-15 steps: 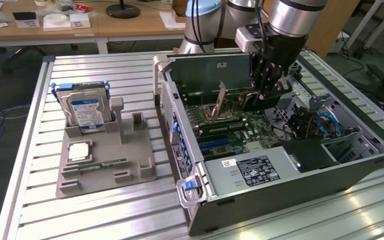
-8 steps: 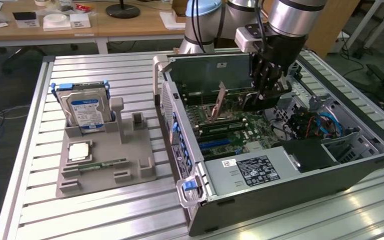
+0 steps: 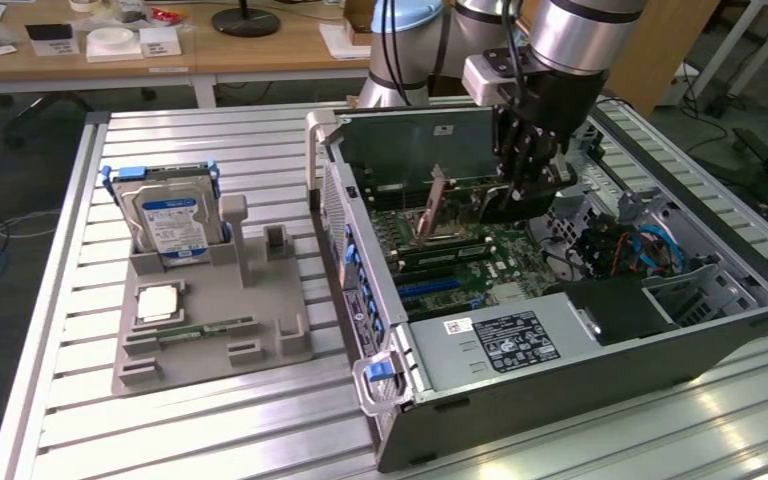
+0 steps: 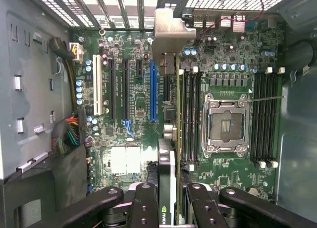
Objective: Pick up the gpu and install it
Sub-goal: 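Insert the gpu into the slot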
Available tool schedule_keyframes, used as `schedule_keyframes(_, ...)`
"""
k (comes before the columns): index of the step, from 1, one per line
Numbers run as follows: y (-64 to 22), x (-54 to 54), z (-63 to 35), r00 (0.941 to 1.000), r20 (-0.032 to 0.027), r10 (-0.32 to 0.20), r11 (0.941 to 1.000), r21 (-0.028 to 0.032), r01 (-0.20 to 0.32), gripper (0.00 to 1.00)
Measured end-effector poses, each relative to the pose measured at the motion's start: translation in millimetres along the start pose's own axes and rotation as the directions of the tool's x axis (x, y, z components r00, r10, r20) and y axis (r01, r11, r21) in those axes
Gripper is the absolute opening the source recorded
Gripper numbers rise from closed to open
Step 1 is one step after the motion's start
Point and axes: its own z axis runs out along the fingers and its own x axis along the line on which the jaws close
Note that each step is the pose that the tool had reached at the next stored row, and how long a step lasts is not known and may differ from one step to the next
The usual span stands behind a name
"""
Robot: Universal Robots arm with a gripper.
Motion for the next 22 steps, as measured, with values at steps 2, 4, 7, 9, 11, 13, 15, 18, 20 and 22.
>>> schedule_keyframes(2, 0.1, 1.3, 0.0, 1.0000, 0.0001, 0.000, 1.0000, 0.0000, 0.000, 0.27)
schedule_keyframes(4, 1.0, 2.4, -0.1, 1.0000, 0.0000, 0.000, 1.0000, 0.0001, 0.000, 0.27)
schedule_keyframes(7, 4.9, 3.8, -0.1, 1.0000, 0.0002, 0.000, 1.0000, 0.0001, 0.000, 0.27)
schedule_keyframes(9, 10.4, 3.9, 0.1, 1.0000, 0.0001, 0.000, 1.0000, 0.0003, 0.000, 0.27)
schedule_keyframes(11, 13.6, 4.0, 0.8, 1.0000, 0.0001, 0.000, 1.0000, 0.0002, 0.000, 0.27)
schedule_keyframes(13, 15.0, 4.2, 3.1, 1.0000, 0.0000, 0.000, 1.0000, 0.0002, 0.000, 0.27)
schedule_keyframes(15, 16.5, 4.4, 5.9, 1.0000, 0.0001, 0.000, 1.0000, 0.0002, 0.000, 0.27)
schedule_keyframes(18, 17.0, 4.5, 7.1, 1.0000, -0.0001, 0.000, 1.0000, 0.0002, 0.000, 0.27)
schedule_keyframes(20, 17.2, 4.6, 7.8, 1.0000, 0.0003, 0.000, 1.0000, 0.0003, 0.000, 0.27)
schedule_keyframes(22, 17.3, 4.9, 10.3, 1.0000, 0.0001, 0.000, 1.0000, 0.0002, 0.000, 0.27)
